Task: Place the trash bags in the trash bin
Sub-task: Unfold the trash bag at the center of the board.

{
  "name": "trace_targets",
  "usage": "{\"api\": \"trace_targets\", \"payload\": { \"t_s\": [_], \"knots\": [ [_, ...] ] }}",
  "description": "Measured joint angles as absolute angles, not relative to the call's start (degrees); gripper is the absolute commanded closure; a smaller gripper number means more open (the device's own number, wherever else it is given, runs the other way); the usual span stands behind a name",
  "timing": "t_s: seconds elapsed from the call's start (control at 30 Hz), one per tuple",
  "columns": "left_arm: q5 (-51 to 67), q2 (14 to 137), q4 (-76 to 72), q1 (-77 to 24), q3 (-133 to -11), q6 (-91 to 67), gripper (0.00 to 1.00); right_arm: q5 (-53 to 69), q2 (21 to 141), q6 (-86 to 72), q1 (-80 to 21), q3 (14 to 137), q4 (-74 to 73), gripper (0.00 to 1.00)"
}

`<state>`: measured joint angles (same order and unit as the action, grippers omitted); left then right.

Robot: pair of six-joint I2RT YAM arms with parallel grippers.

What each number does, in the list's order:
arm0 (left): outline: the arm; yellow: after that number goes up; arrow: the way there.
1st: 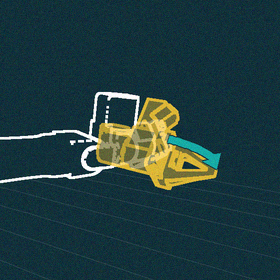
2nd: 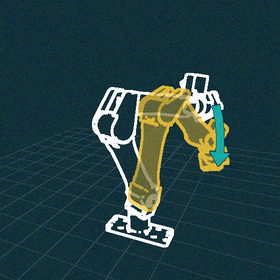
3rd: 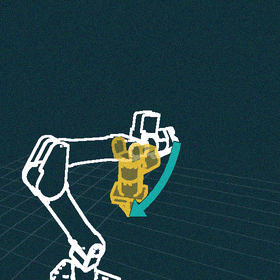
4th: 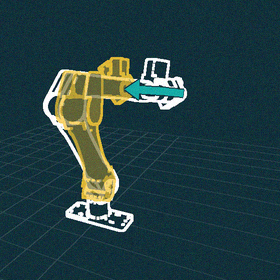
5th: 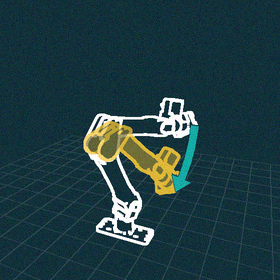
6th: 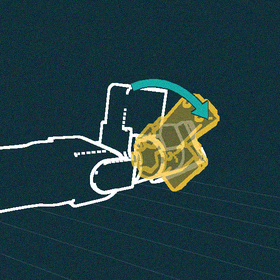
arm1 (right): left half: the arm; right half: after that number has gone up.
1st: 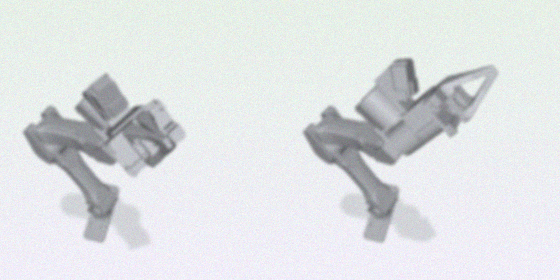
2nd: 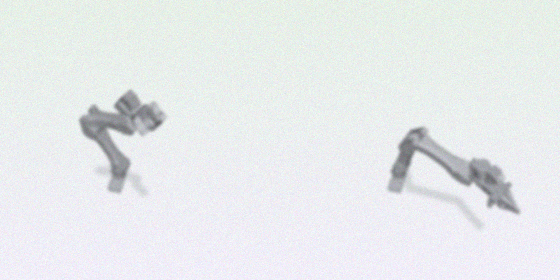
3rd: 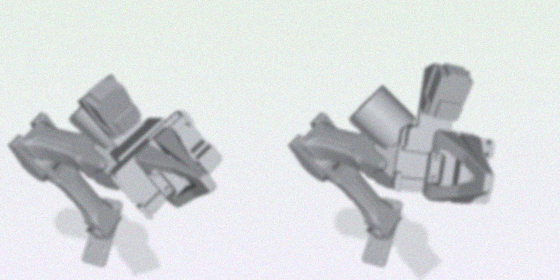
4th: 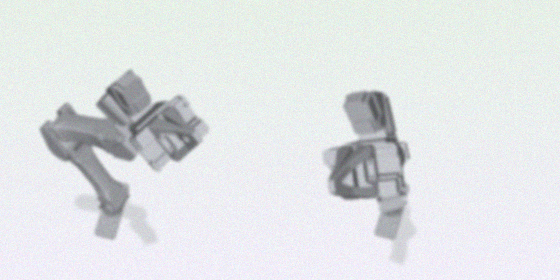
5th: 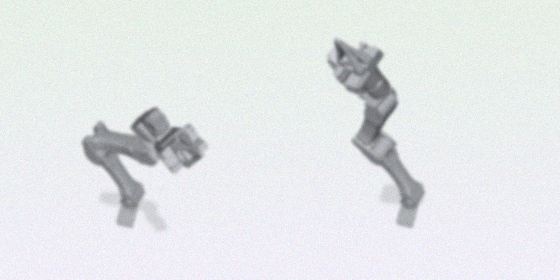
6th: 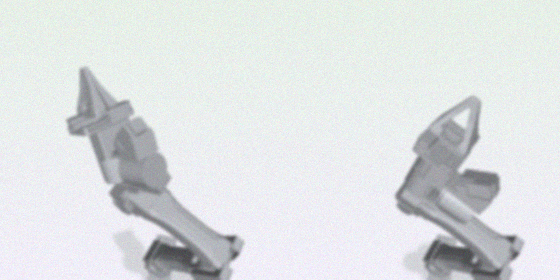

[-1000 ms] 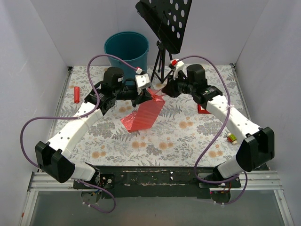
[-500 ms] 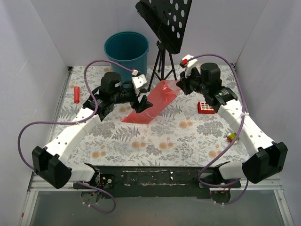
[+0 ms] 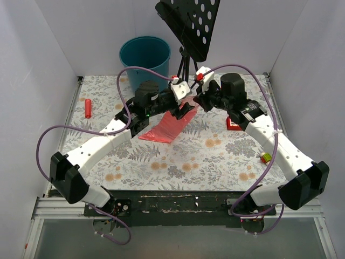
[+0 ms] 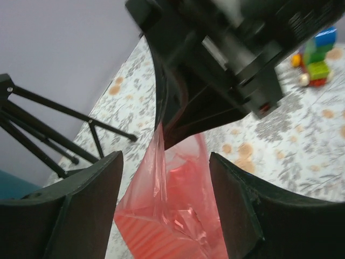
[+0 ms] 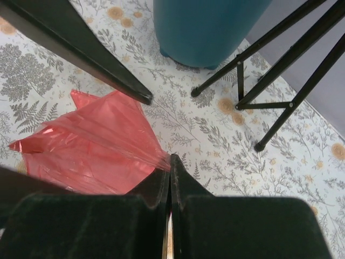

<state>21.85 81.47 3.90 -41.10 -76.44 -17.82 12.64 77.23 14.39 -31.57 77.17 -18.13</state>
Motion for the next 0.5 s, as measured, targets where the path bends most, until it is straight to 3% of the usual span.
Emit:
{"api": "trace_targets", "payload": {
  "t_s": [0.3,0.47,0.5],
  "knots": [
    [17.2,84.4,4.9,-41.1,-76.5,-10.7,0.56,16.5,77.2,17.2,-32.3,78.0,-18.4,0.99],
    [17.8,86.3,9.3,-41.1,-79.1,-8.6,0.90,17.7,77.2,18.1,-32.5,78.0,-18.3,0.99],
    [17.8,87.1,10.4,-41.1,-80.1,-8.6,0.94,17.4,77.2,17.8,-32.4,77.9,-18.2,0.88]
  ]
}}
